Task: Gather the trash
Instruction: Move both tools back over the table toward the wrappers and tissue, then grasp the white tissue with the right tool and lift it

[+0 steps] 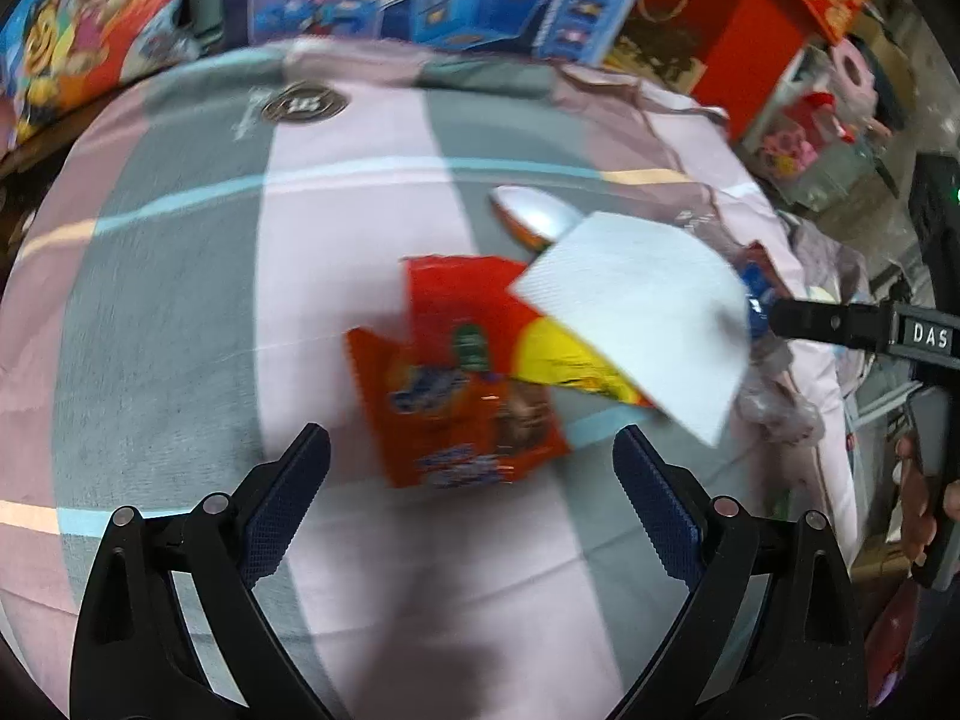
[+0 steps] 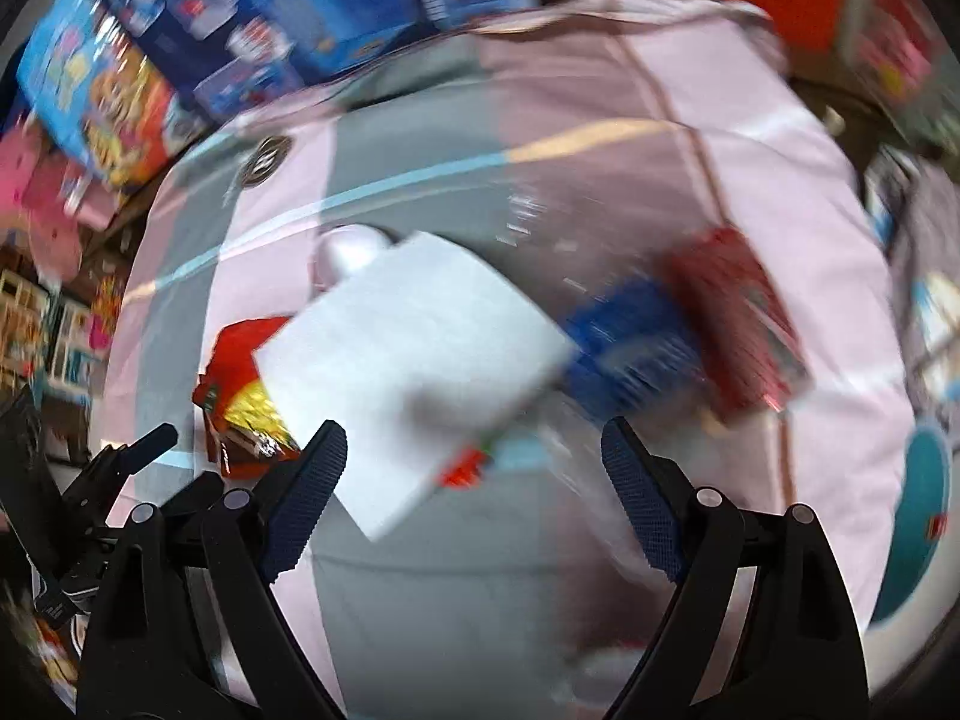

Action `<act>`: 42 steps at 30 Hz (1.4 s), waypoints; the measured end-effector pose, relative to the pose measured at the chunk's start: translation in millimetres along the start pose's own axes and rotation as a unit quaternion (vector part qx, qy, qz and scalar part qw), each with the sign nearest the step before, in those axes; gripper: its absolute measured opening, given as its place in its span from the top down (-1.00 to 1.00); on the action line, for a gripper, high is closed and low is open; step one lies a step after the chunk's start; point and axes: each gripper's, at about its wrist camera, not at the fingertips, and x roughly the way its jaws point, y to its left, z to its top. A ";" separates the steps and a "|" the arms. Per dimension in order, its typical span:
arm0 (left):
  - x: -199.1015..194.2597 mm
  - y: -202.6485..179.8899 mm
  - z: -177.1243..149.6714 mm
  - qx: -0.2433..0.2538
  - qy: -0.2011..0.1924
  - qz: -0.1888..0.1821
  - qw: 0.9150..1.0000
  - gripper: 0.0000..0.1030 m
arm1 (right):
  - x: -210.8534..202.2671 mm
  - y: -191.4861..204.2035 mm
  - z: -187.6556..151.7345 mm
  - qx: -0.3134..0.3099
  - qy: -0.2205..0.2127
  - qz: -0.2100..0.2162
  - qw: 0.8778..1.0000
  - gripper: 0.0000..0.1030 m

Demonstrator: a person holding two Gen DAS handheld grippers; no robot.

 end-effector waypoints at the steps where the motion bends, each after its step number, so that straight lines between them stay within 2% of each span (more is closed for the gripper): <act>1: 2.8 5.7 1.0 -0.005 0.004 0.000 1.000 -0.85 | 5.9 7.3 5.5 -0.011 0.003 -0.001 1.000 -0.61; 8: 12.9 23.7 -0.9 -0.019 0.018 -0.005 1.000 -0.85 | 47.9 35.7 28.3 -0.068 0.024 -0.028 0.997 -0.61; 14: 24.3 26.9 -2.7 -0.020 0.029 -0.004 0.999 -0.85 | 65.8 44.1 20.9 -0.084 0.032 -0.015 0.996 -0.60; 15: 26.2 28.4 -3.7 -0.023 0.031 -0.003 0.999 -0.85 | 65.5 45.0 18.8 -0.086 0.029 -0.014 0.996 -0.56; 17: 28.4 31.7 -5.8 -0.033 0.034 -0.006 0.999 -0.85 | 63.1 46.9 14.7 -0.086 0.025 -0.006 0.996 -0.26; 21: 24.8 31.1 -11.0 -0.037 0.030 -0.008 0.999 -0.85 | 49.8 51.8 5.6 -0.086 0.012 0.004 0.996 -0.01; 22: 24.1 30.9 -11.8 -0.038 0.031 -0.008 0.999 -0.85 | 47.5 52.5 3.3 -0.085 0.012 0.008 0.996 0.16; 26: 19.0 24.8 -20.3 -0.037 0.031 -0.013 0.999 -0.85 | 38.7 53.8 -19.1 -0.085 0.022 0.027 0.996 0.30; 32: 9.7 10.7 -34.5 -0.025 0.033 -0.017 0.999 -0.85 | 29.0 49.5 -61.8 -0.075 0.043 0.052 0.995 0.38; 34: 4.5 4.5 -38.8 -0.016 0.030 -0.014 0.999 -0.85 | 21.2 38.9 -71.6 -0.048 0.047 0.076 0.995 0.38; 37: -2.3 -2.0 -42.8 -0.008 0.025 -0.010 1.000 -0.85 | 9.8 19.2 -73.0 0.002 0.044 0.110 0.993 0.28; 40: -8.4 -8.4 -46.3 -0.007 0.020 -0.012 1.000 -0.85 | -3.7 7.8 -72.6 0.018 0.027 0.115 0.993 0.25; 42: -11.5 -13.0 -48.9 -0.004 0.017 -0.013 1.000 -0.85 | -7.5 2.9 -73.7 0.031 0.030 0.123 0.991 0.08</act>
